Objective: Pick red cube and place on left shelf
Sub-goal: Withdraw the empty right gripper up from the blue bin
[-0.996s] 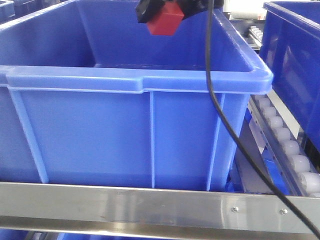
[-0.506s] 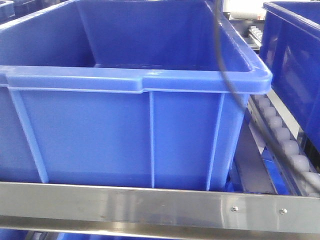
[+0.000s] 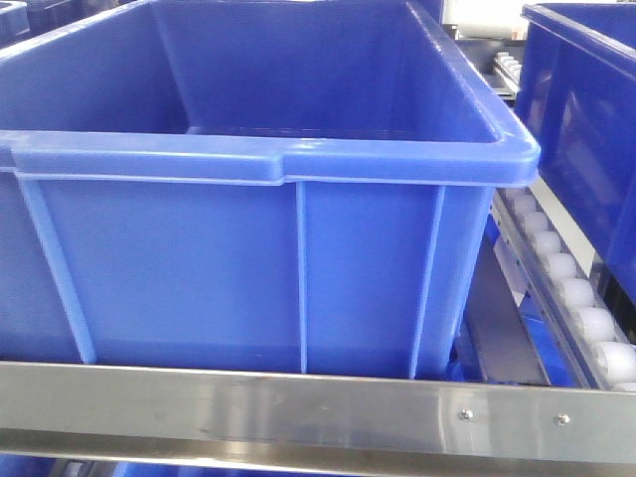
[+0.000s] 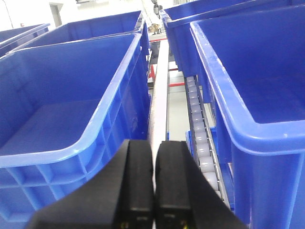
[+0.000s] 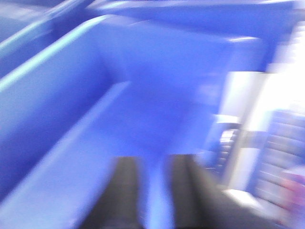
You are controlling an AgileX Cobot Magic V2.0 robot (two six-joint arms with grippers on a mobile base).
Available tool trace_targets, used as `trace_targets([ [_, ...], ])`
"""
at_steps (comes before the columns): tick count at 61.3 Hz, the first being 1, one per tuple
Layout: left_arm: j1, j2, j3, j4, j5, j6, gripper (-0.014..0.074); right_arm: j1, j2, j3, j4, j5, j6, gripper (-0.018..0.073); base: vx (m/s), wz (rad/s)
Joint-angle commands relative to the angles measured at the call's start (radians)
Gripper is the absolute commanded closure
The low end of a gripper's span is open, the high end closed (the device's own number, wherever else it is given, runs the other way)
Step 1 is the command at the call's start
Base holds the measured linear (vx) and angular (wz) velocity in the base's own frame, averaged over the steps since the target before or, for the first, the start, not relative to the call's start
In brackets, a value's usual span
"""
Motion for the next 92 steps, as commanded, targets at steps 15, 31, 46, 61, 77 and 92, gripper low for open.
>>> trace_targets([
  [15,-0.005,0.007,0.022,-0.005,-0.091,0.001,0.0491,-0.198,-0.434,0.223,-0.01,-0.073,-0.004,0.0503,0.0,0.0],
  [31,-0.005,0.007,0.022,-0.005,-0.091,0.001,0.0491,-0.284,-0.662,0.357,-0.01,0.04,-0.004,0.0503,0.0,0.0],
  [46,-0.005,0.007,0.022,-0.005,-0.091,0.001,0.0491,-0.286,-0.686,0.404,-0.01,0.11,-0.004,0.0503,0.0,0.0],
  [61,-0.005,0.007,0.022,-0.005,-0.091,0.001,0.0491,-0.286,-0.686,0.404,-0.01,0.107,-0.004,0.0503,0.0,0.0],
  [77,-0.005,0.007,0.022,-0.005,-0.091,0.001,0.0491,-0.286,-0.686,0.404,-0.01,0.107,-0.004,0.0503,0.0,0.0],
  [92,-0.005,0.007,0.022,-0.005,-0.091,0.001,0.0491,-0.286,-0.686,0.404,-0.01,0.107,-0.004,0.0503,0.0,0.0],
])
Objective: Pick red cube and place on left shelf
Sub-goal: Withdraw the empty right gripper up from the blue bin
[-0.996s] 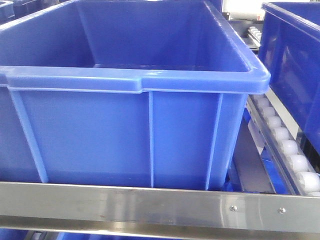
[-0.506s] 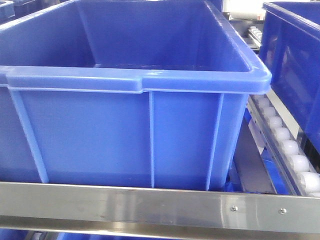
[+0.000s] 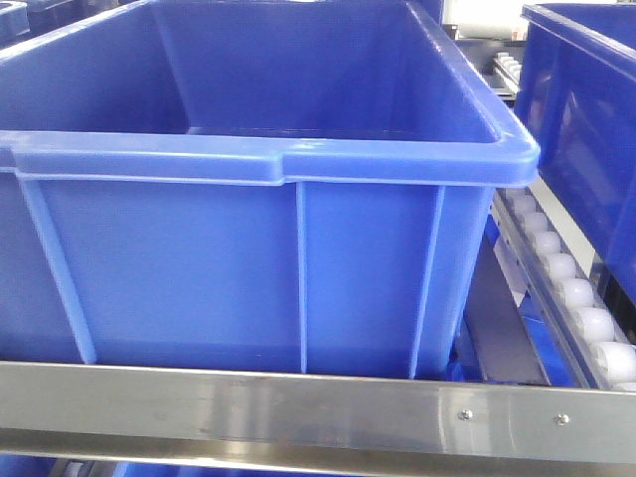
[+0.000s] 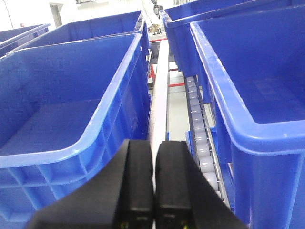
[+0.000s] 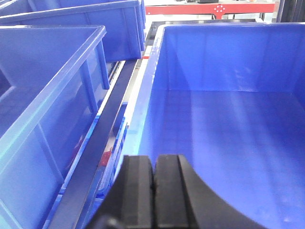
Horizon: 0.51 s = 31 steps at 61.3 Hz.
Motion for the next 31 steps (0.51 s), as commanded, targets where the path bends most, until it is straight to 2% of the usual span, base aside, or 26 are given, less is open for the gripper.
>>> trace_targets([
  [1,-0.005,0.007,0.022,-0.005,-0.091,0.001,0.0491,-0.006,0.008,-0.028,-0.01,-0.084,-0.004,0.0503,0.0,0.0],
  [21,-0.005,0.007,0.022,-0.005,-0.091,0.001,0.0491,-0.006,0.008,-0.028,-0.01,-0.1,-0.004,0.0503,0.0,0.0],
  [31,-0.005,0.007,0.022,-0.005,-0.091,0.001,0.0491,-0.006,-0.01,0.027,-0.033,-0.14,-0.004,0.0503,0.0,0.0],
])
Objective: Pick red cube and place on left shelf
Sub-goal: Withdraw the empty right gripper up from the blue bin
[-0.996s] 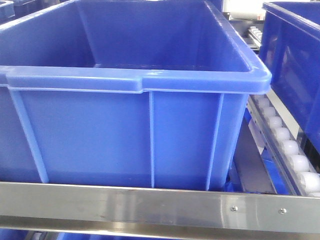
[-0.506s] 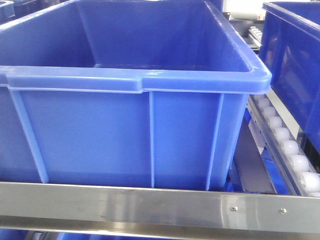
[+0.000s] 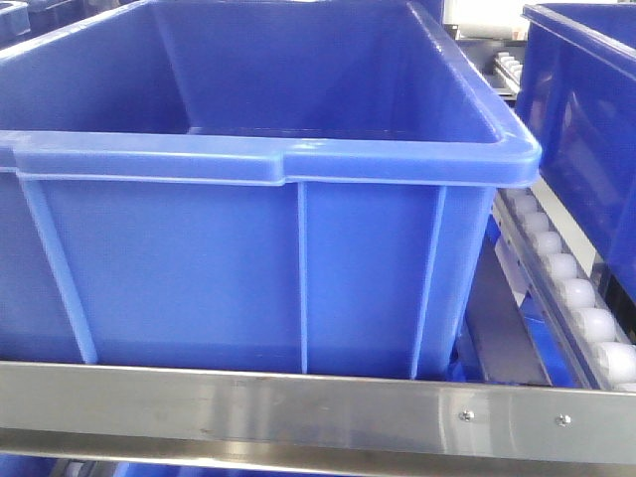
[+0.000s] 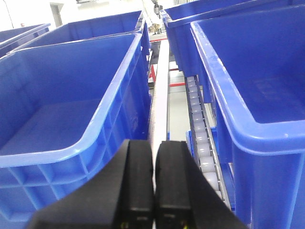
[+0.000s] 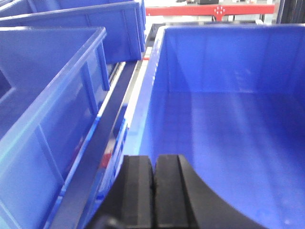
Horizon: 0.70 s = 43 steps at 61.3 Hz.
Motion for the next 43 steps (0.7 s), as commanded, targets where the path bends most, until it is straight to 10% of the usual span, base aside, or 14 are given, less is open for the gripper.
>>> trace_targets([
  [1,-0.005,0.007,0.022,-0.005,-0.091,0.001,0.0491,-0.006,0.01,0.011,-0.033,-0.131,-0.004,0.0503,0.0,0.0],
  [43,-0.005,0.007,0.022,-0.005,-0.091,0.001,0.0491,-0.006,-0.184,0.302,-0.048,-0.321,-0.004,0.0503,0.0,0.0],
])
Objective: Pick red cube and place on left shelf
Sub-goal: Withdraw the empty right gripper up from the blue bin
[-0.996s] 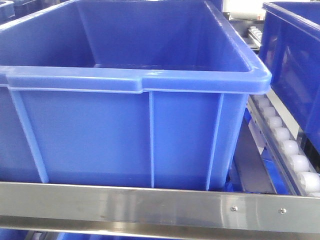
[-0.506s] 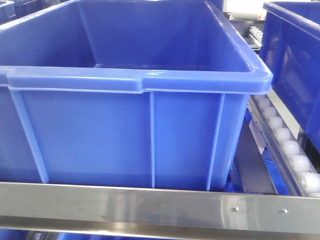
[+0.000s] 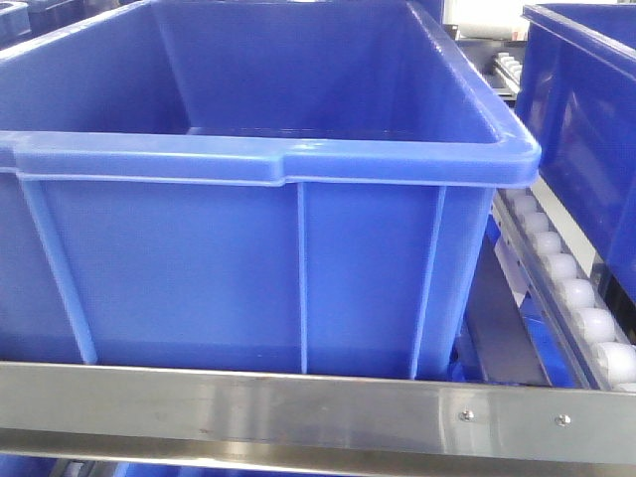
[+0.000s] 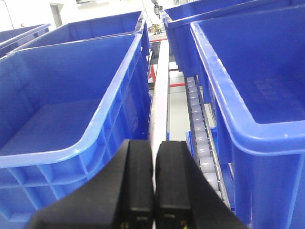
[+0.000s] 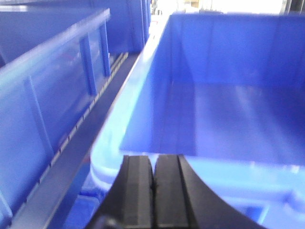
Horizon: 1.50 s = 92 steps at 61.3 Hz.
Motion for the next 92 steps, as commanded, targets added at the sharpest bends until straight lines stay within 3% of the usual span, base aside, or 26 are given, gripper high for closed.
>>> trace_targets([
  [1,-0.005,0.007,0.022,-0.005,-0.091,0.001,0.0491,-0.006,-0.02,-0.023,-0.012,-0.105,-0.004,0.0503,0.0,0.0],
  [29,-0.005,0.007,0.022,-0.005,-0.091,0.001,0.0491,-0.006,-0.019,-0.023,-0.015,-0.115,-0.006,0.0503,0.0,0.0],
  [46,-0.005,0.007,0.022,-0.005,-0.091,0.001,0.0491,-0.006,-0.019,-0.023,0.036,-0.119,-0.094,0.0503,0.0,0.0],
  [92,-0.005,0.007,0.022,-0.005,-0.091,0.001,0.0491,-0.006,-0.019,-0.023,0.038,-0.095,-0.094,0.0503,0.0,0.0],
])
